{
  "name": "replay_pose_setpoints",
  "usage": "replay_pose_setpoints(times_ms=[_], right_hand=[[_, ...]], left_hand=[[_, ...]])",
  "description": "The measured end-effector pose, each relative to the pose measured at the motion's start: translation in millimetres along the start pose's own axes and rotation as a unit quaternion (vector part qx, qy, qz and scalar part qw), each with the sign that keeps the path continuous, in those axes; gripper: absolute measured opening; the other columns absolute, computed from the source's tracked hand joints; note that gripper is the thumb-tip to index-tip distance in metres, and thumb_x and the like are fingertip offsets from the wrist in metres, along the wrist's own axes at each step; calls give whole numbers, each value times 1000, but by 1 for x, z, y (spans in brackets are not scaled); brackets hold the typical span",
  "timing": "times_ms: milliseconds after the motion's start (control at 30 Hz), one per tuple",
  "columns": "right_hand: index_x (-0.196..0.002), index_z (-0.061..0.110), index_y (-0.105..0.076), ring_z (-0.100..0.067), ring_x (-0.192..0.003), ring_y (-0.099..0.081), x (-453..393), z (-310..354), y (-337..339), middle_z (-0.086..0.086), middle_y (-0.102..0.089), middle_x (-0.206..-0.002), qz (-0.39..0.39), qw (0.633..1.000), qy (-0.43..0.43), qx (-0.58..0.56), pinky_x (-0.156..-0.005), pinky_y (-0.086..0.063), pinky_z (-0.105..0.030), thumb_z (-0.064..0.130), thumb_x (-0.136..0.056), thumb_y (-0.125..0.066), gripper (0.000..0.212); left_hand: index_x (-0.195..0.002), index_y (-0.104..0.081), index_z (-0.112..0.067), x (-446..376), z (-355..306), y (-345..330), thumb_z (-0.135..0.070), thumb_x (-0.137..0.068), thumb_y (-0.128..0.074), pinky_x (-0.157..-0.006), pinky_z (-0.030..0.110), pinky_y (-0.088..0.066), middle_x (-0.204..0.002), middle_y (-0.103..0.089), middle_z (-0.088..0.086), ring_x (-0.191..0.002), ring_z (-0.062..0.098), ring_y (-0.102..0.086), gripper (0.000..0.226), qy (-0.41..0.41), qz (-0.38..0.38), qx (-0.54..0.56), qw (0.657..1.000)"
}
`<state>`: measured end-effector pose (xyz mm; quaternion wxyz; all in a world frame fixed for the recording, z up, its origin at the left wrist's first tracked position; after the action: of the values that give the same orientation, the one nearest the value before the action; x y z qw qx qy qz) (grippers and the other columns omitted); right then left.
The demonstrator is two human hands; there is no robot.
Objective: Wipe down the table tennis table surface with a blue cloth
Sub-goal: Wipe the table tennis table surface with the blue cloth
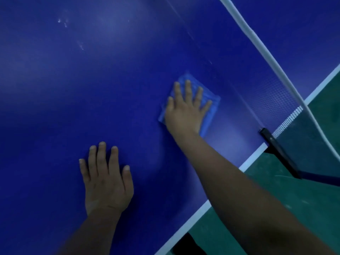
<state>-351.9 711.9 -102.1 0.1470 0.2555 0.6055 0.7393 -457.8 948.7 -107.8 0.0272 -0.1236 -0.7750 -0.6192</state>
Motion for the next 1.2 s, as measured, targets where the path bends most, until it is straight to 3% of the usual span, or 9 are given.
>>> replay_pose_setpoints(times_ms=[100, 300, 400, 467, 633, 800, 933, 1067, 1200], right_hand=[[-159, 39, -10, -28, -154, 7, -36, 1, 7, 10, 1, -168, 17, 999, 37, -5, -118, 8, -64, 47, -105, -20, 55], [-159, 41, -8, -23, -155, 5, 62, -156, 13, 11, 0, -168, -18, 982, -188, -26, -120, 2, -62, 50, -105, -20, 56], [-159, 38, -6, -25, -154, 8, 85, -163, 9, 9, 3, -168, 3, 971, -238, -32, -119, 3, -64, 50, -105, -19, 57], [-160, 38, -4, -27, -154, 10, 64, -138, 9, 8, 6, -168, 13, 979, -201, -23, -118, 5, -65, 49, -105, -19, 58], [-159, 39, -14, -23, -154, 4, 26, -93, 12, 11, -1, -168, 18, 1000, -7, -12, -121, 6, -56, 50, -105, -24, 56], [-158, 41, -16, -23, -153, -6, 74, -171, 15, 13, -7, -167, -18, 986, -164, -22, -121, -5, -53, 53, -104, -23, 56], [-156, 38, -27, -27, -149, -17, 83, -179, 11, 9, -18, -166, -41, 988, -148, -3, -117, -13, -53, 51, -104, -30, 54], [-141, 24, -57, -36, -123, -47, 62, -205, 22, -3, -52, -147, -98, 992, -74, -3, -98, -39, -48, 46, -101, -41, 48], [-131, 11, -64, -38, -119, -50, 87, -263, 35, -14, -52, -141, -99, 989, -107, -26, -96, -41, -43, 28, -104, -48, 35]], left_hand=[[-151, -35, -5, 0, -1, 1, -43, -98, -24, -124, 54, 4, -164, -16, 16, -155, 29, -3, 66, 6, 0, 1, 1000], [-150, -36, -3, 1, -2, 2, -43, -98, -24, -123, 57, 0, -163, -17, 18, -154, 31, -4, 66, 4, -3, -1, 1000], [-149, -36, -2, 2, -4, 5, -43, -98, -24, -123, 57, -2, -163, -19, 19, -154, 32, -7, 67, 6, -7, -1, 1000], [-150, -36, -3, 2, -5, 6, -43, -98, -23, -123, 58, -2, -163, -19, 19, -154, 32, -7, 67, 5, -10, -2, 1000], [-149, -36, -2, 1, -3, 4, -43, -98, -24, -123, 59, -3, -162, -20, 20, -153, 34, -8, 66, 7, -15, -10, 1000], [-149, -36, -2, 0, -3, 6, -43, -97, -25, -123, 58, -2, -162, -20, 19, -153, 33, -7, 66, 7, -21, 3, 1000], [-149, -35, -3, 1, -3, 8, -42, -98, -25, -123, 57, -1, -162, -18, 19, -153, 33, -6, 65, 5, -26, 5, 1000], [-150, -33, -3, 2, -3, 8, -42, -98, -24, -123, 55, 1, -162, -18, 20, -153, 33, -6, 65, 2, -31, 2, 1000], [-150, -34, -2, 1, -5, 8, -33, -104, -35, -123, 57, 0, -162, -19, 21, -153, 35, -7, 56, 1, -35, 8, 999]])
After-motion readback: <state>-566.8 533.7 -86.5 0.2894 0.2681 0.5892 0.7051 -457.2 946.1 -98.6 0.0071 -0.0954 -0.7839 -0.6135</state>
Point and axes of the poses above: each hand's wrist, its own x-axis away from the middle knuckle, its own y-axis out of the back of the hand, z = x × y, the point moved 2 cm from there along -x, towards the middle knuckle
